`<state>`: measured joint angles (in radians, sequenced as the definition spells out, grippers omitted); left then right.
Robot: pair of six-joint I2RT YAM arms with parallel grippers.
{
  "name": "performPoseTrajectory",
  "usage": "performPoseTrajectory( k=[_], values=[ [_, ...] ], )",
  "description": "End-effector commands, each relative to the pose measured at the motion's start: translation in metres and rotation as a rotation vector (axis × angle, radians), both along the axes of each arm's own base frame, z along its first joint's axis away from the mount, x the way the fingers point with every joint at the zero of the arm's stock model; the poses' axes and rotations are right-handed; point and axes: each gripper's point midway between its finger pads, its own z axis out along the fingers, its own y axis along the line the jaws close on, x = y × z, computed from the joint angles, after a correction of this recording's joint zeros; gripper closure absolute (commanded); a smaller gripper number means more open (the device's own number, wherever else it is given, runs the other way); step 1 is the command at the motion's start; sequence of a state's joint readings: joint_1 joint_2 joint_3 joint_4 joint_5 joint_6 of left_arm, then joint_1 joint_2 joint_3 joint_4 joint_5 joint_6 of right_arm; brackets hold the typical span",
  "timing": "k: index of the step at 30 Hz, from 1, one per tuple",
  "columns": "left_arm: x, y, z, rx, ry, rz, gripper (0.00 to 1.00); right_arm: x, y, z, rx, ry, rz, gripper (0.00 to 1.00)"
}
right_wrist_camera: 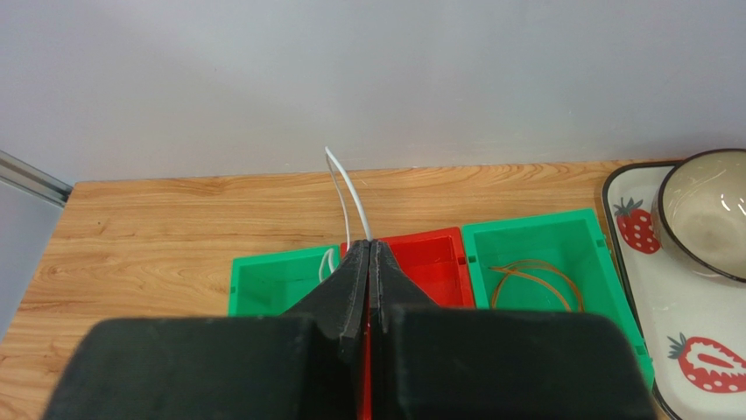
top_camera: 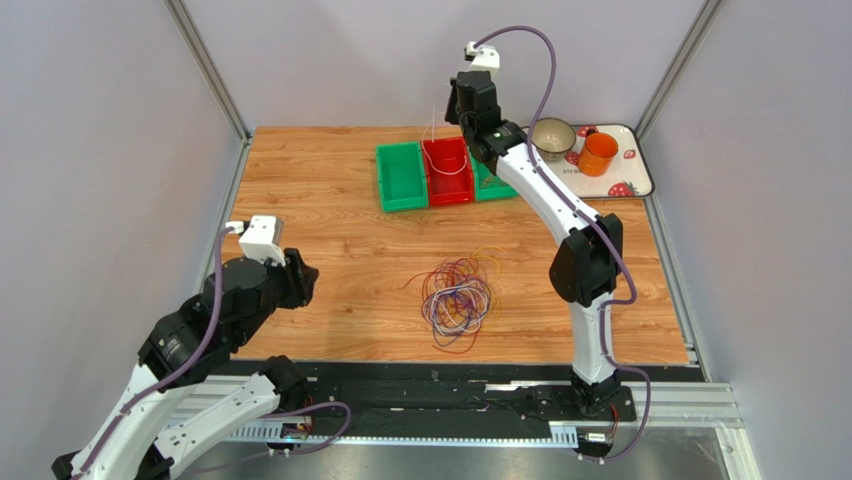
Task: Untangle the cables
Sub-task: Place the cable in the bin.
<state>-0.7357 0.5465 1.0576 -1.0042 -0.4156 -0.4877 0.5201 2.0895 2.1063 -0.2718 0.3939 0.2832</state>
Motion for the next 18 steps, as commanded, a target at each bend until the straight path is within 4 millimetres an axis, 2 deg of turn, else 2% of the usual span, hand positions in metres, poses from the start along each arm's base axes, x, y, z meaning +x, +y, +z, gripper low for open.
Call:
performPoseTrajectory(
  k=[1, 3, 10, 18],
  values=[
    [0.004, -0.005, 0.004, -0.001, -0.017, -0.016, 0.50, 0.004, -0.008, -0.020, -0.003, 0.027, -0.053, 1.00],
    [0.004, -0.005, 0.003, 0.000, -0.016, -0.017, 0.50, 0.001, -0.010, -0.040, -0.021, 0.071, -0.059, 1.00],
    [0.004, -0.004, 0.004, -0.002, -0.019, -0.014, 0.50, -0.005, -0.011, -0.090, -0.064, 0.182, -0.047, 1.00],
    [0.003, -0.003, 0.004, -0.003, -0.021, -0.011, 0.50, -0.006, -0.007, -0.122, -0.104, 0.258, -0.029, 1.00]
  ],
)
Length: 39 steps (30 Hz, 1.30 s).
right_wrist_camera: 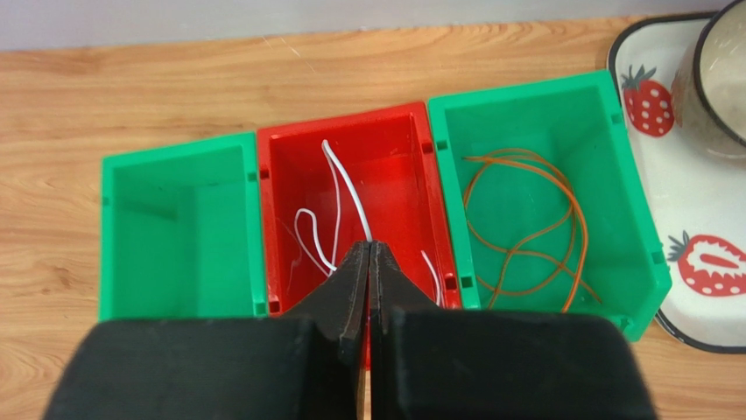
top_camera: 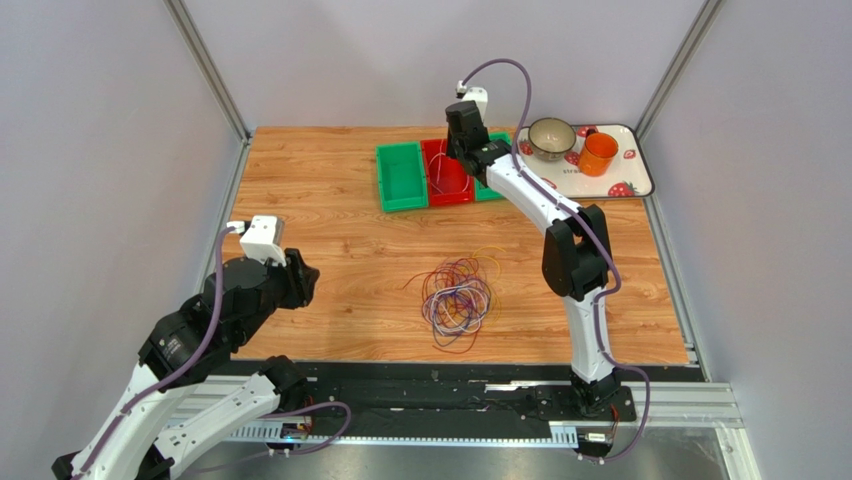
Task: Untangle the cables
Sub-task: Place the cable in the bin.
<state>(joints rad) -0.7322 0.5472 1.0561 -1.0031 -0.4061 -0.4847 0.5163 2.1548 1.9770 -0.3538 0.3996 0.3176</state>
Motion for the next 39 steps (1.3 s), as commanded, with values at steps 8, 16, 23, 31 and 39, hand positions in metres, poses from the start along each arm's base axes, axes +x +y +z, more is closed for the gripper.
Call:
performPoseTrajectory(
  k=[8, 16, 23, 31, 39],
  values=[
    [0.004, -0.001, 0.005, -0.002, -0.024, -0.004, 0.50, -0.001, 0.014, -0.039, 0.000, 0.093, 0.062, 1.00],
    [0.004, -0.002, 0.004, 0.000, -0.021, -0.002, 0.50, -0.002, 0.006, -0.042, -0.074, 0.127, 0.076, 1.00],
    [0.005, -0.003, 0.002, 0.006, -0.014, -0.002, 0.50, -0.014, -0.001, 0.017, -0.066, 0.064, 0.095, 0.66],
    [0.008, -0.006, -0.002, 0.020, 0.009, -0.004, 0.50, -0.069, -0.020, 0.092, 0.045, -0.031, 0.119, 0.57],
    [0.019, -0.030, -0.011, 0.004, 0.075, -0.038, 0.51, -0.122, -0.045, 0.073, 0.054, 0.040, 0.118, 0.58]
  ],
)
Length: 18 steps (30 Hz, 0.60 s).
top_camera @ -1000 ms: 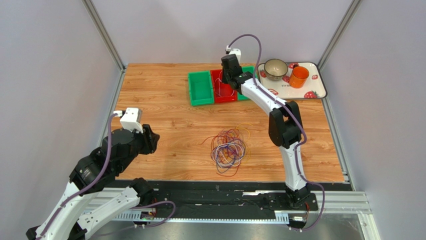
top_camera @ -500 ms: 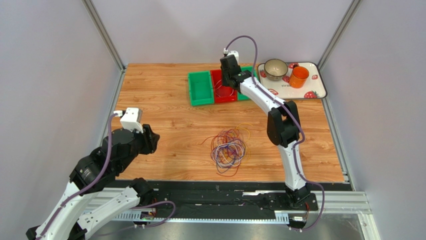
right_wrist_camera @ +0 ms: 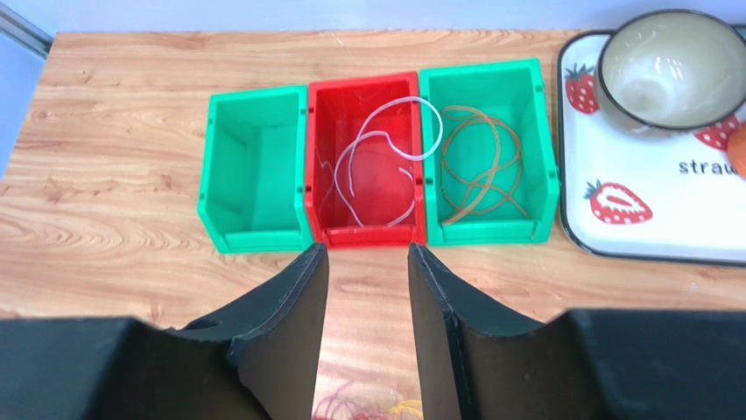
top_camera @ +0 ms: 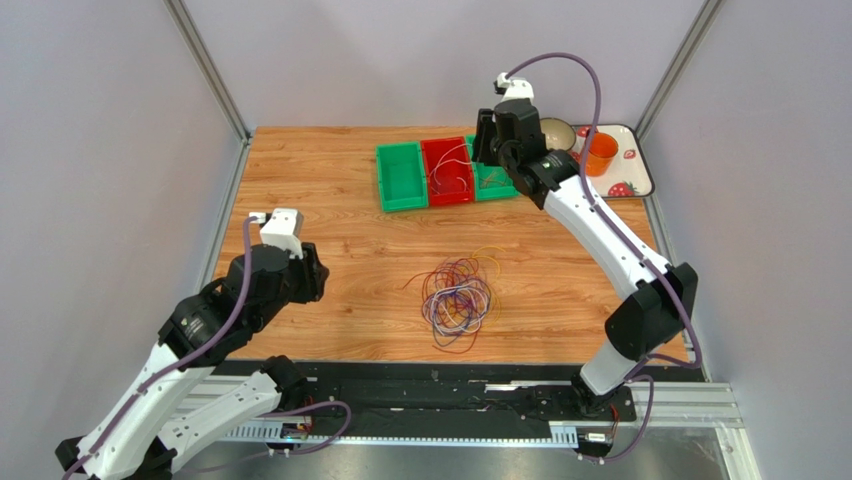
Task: Untangle the cables
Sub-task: Place the cable in the bin.
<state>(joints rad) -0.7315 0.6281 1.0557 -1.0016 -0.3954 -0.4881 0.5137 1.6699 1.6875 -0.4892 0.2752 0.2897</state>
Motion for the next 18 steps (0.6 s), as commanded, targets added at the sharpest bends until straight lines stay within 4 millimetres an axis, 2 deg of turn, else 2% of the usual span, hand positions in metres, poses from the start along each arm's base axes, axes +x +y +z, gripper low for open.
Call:
performPoseTrajectory(
  k=[1, 3, 4, 5, 6, 7, 8, 9, 10, 11, 12, 13, 14, 15, 16, 17, 18],
  values=[
    [0.014, -0.029, -0.001, -0.058, 0.030, -0.040, 0.51, -0.022, -0.010, -0.035, -0.009, 0.091, -0.006, 0.59],
    [0.022, -0.054, -0.003, -0.110, 0.050, -0.094, 0.52, -0.032, -0.015, -0.043, -0.013, 0.113, -0.013, 0.59],
    [0.024, -0.062, -0.004, -0.127, 0.055, -0.111, 0.52, -0.040, -0.019, -0.056, -0.018, 0.140, -0.020, 0.58],
    [0.029, -0.074, 0.001, -0.160, 0.042, -0.139, 0.52, -0.046, -0.024, -0.052, -0.009, 0.133, -0.026, 0.57],
    [0.033, -0.080, 0.001, -0.166, 0.043, -0.147, 0.52, -0.050, -0.027, -0.055, -0.010, 0.138, -0.039, 0.57],
    [0.040, -0.087, -0.005, -0.151, 0.060, -0.153, 0.52, -0.055, -0.032, -0.067, -0.009, 0.162, -0.056, 0.55],
    [0.048, -0.095, 0.004, -0.169, 0.033, -0.160, 0.51, -0.060, -0.037, -0.065, -0.002, 0.157, -0.066, 0.55],
    [0.057, -0.103, -0.003, -0.149, 0.052, -0.163, 0.50, -0.062, -0.040, -0.068, -0.002, 0.159, -0.079, 0.53],
    [0.064, -0.109, -0.002, -0.145, 0.045, -0.171, 0.49, -0.064, -0.047, -0.075, -0.007, 0.174, -0.097, 0.53],
    [0.074, -0.118, 0.011, -0.166, 0.006, -0.181, 0.49, -0.066, -0.050, -0.075, 0.013, 0.176, -0.113, 0.53],
    [0.086, -0.129, 0.004, -0.150, 0.022, -0.186, 0.48, -0.069, -0.052, -0.076, 0.023, 0.183, -0.120, 0.53],
    [0.093, -0.137, 0.006, -0.154, 0.020, -0.192, 0.47, -0.072, -0.058, -0.079, 0.030, 0.202, -0.138, 0.53],
    [0.104, -0.148, 0.023, -0.184, -0.019, -0.201, 0.47, -0.079, -0.057, -0.081, 0.063, 0.217, -0.133, 0.53],
    [0.117, -0.161, 0.011, -0.169, 0.014, -0.201, 0.47, -0.083, -0.057, -0.084, 0.075, 0.228, -0.130, 0.53],
    [0.125, -0.169, 0.012, -0.170, 0.015, -0.203, 0.47, -0.088, -0.057, -0.086, 0.089, 0.238, -0.128, 0.53],
    [0.138, -0.179, 0.032, -0.199, -0.021, -0.203, 0.48, -0.098, -0.056, -0.096, 0.099, 0.268, -0.113, 0.53],
    [0.152, -0.191, 0.015, -0.174, 0.021, -0.196, 0.48, -0.104, -0.055, -0.092, 0.132, 0.263, -0.111, 0.53]
  ],
)
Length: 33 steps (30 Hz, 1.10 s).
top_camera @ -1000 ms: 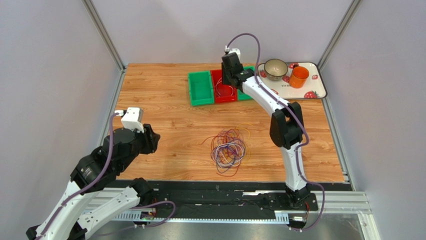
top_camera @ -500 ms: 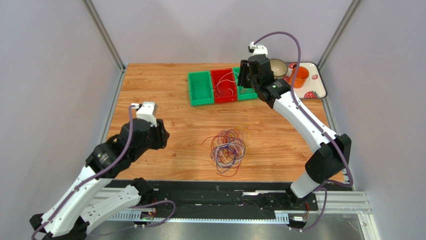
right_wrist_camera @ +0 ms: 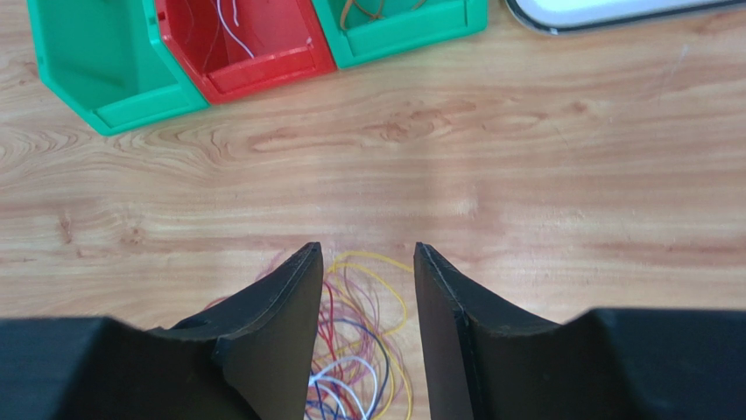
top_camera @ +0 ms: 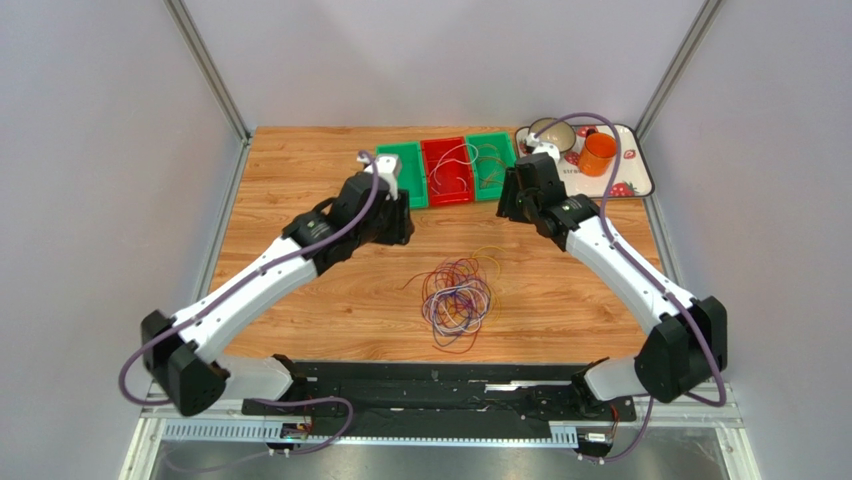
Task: Untangle the cables
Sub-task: Place the cable in the bin.
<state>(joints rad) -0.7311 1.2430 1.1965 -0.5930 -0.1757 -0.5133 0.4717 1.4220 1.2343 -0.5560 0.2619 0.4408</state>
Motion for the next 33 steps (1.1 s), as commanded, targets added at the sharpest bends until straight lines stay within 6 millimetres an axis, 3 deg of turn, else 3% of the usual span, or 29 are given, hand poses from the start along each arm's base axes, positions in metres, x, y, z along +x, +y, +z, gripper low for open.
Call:
performPoseTrajectory(
  k=[1, 2, 3, 4, 5, 6, 7, 8, 9, 10, 11, 12, 13, 14, 15, 16, 17, 18, 20, 27, 33],
  values=[
    [0.058, -0.054, 0.044, -0.116, -0.108, -0.019, 0.48, -0.027, 0.001, 0.010, 0.137, -0.002, -0.018, 0.53],
    [0.073, -0.061, 0.064, -0.143, -0.138, -0.010, 0.48, -0.033, 0.003, 0.008, 0.155, 0.010, -0.007, 0.53],
    [0.088, -0.072, 0.045, -0.125, -0.100, -0.003, 0.48, -0.042, 0.001, 0.008, 0.174, 0.011, -0.009, 0.53],
    [0.095, -0.080, 0.044, -0.144, -0.083, -0.019, 0.48, -0.048, 0.000, 0.007, 0.179, 0.021, -0.005, 0.53],
    [0.111, -0.084, 0.059, -0.181, -0.101, -0.013, 0.48, -0.053, -0.001, 0.008, 0.187, 0.021, -0.001, 0.52],
    [0.127, -0.094, 0.037, -0.165, -0.064, -0.017, 0.48, -0.059, -0.003, 0.005, 0.192, 0.032, 0.001, 0.52],
    [0.134, -0.102, 0.035, -0.179, -0.055, -0.042, 0.48, -0.066, -0.005, 0.011, 0.201, 0.021, 0.005, 0.52],
    [0.150, -0.106, 0.047, -0.200, -0.085, -0.041, 0.48, -0.069, -0.009, 0.014, 0.200, 0.010, 0.002, 0.52],
    [0.163, -0.117, 0.020, -0.180, -0.048, -0.065, 0.48, -0.073, -0.011, 0.016, 0.194, 0.007, -0.001, 0.51],
    [0.169, -0.127, 0.015, -0.191, -0.039, -0.104, 0.49, -0.080, -0.017, 0.021, 0.192, -0.003, -0.007, 0.51],
    [0.181, -0.134, 0.030, -0.210, -0.070, -0.117, 0.49, -0.083, -0.021, 0.023, 0.184, -0.012, -0.014, 0.50],
    [0.192, -0.143, 0.000, -0.173, -0.032, -0.131, 0.50, -0.086, -0.023, 0.026, 0.187, -0.019, -0.014, 0.50],
    [0.198, -0.149, -0.006, -0.166, -0.025, -0.149, 0.51, -0.089, -0.025, 0.027, 0.188, -0.023, -0.019, 0.50],
    [0.206, -0.155, 0.009, -0.183, -0.055, -0.157, 0.51, -0.093, -0.027, 0.033, 0.198, -0.039, -0.017, 0.49],
    [0.214, -0.160, -0.014, -0.161, -0.031, -0.159, 0.51, -0.096, -0.027, 0.036, 0.205, -0.044, -0.014, 0.49],
    [0.219, -0.164, -0.017, -0.162, -0.033, -0.160, 0.51, -0.098, -0.028, 0.037, 0.210, -0.045, -0.010, 0.49],
    [0.225, -0.168, -0.008, -0.173, -0.059, -0.158, 0.50, -0.102, -0.027, 0.040, 0.223, -0.049, -0.001, 0.49],
    [0.231, -0.170, -0.025, -0.161, -0.040, -0.149, 0.50, -0.104, -0.026, 0.040, 0.226, -0.047, 0.005, 0.49],
    [0.239, -0.174, -0.024, -0.192, -0.049, -0.154, 0.50, -0.108, -0.024, 0.041, 0.242, -0.045, 0.023, 0.49],
    [0.254, -0.194, -0.049, -0.276, -0.043, -0.160, 0.50, -0.114, -0.018, 0.045, 0.283, -0.051, 0.056, 0.49],
    [0.268, -0.194, -0.040, -0.317, -0.099, -0.143, 0.49, -0.118, -0.013, 0.043, 0.308, -0.043, 0.081, 0.50]
  ],
)
